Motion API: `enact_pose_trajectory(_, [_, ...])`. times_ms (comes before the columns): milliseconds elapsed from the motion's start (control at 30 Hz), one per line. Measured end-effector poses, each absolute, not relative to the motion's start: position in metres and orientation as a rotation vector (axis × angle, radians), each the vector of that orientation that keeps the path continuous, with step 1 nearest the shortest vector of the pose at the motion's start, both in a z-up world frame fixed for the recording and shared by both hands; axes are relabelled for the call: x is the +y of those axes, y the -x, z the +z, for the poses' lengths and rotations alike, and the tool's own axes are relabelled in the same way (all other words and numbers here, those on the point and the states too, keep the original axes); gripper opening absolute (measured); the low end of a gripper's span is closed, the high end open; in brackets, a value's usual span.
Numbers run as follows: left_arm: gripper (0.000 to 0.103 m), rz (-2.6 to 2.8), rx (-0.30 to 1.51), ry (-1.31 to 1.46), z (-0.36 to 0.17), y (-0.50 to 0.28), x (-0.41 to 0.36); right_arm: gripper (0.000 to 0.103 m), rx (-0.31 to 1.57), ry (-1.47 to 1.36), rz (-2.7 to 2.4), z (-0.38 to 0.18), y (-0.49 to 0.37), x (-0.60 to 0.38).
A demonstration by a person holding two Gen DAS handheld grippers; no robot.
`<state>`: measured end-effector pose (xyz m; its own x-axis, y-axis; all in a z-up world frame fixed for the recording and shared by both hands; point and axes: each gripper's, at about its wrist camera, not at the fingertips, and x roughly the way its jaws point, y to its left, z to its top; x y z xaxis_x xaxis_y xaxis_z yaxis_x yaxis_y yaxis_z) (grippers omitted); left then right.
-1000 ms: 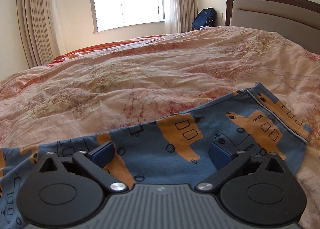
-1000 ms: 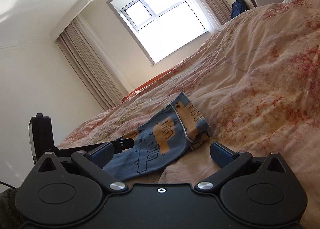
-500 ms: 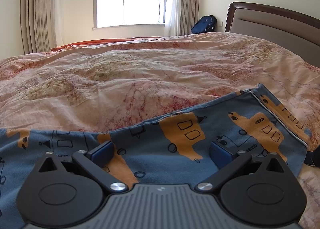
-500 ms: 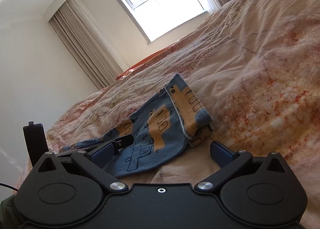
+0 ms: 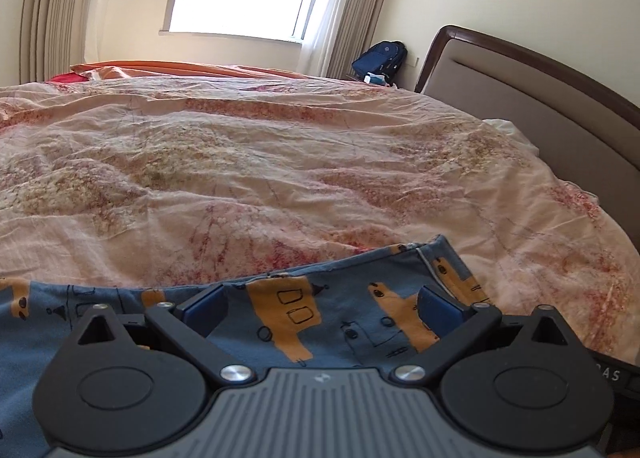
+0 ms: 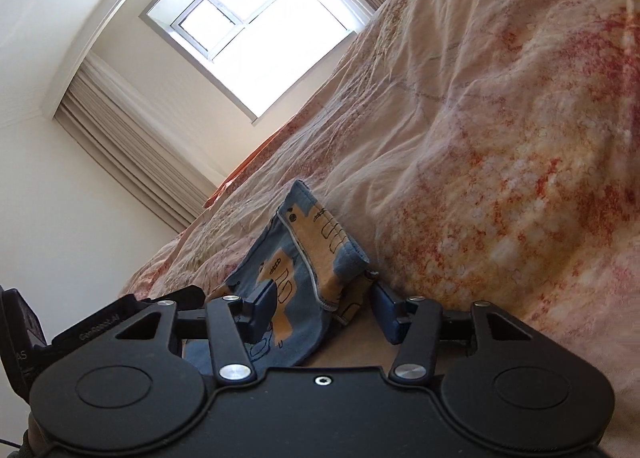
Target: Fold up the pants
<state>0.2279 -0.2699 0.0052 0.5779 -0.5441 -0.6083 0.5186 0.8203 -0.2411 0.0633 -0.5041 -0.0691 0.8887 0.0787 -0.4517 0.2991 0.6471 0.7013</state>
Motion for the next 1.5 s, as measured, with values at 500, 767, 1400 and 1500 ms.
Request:
enact_pose_trajectory(500, [0.103,-0.812,0.830,0.200,0.035,-0.237,-0.284,0.015,0.419,-0.377,-0.159,-0.033,-0.067,-0.449])
enact_pose_trajectory(767, [0.102,-0.843,0.898,0.224,0.035,-0.246,-0.266,0.013,0.389,0.216,0.009,-0.002,-0.074,-0.351])
enact_pose_trajectory(1400, [0.011,-0.679,0.944,0.399,-0.005,-0.250,-0.209,0.013,0.444,0.433,0.134,-0.015,-0.068,-0.284])
enact_pose_trajectory(1500, [0.010,-0.681,0.925,0.411,0.004,-0.243,-0.205,0.022,0.434,0.441,0.108,-0.012,-0.066,-0.282])
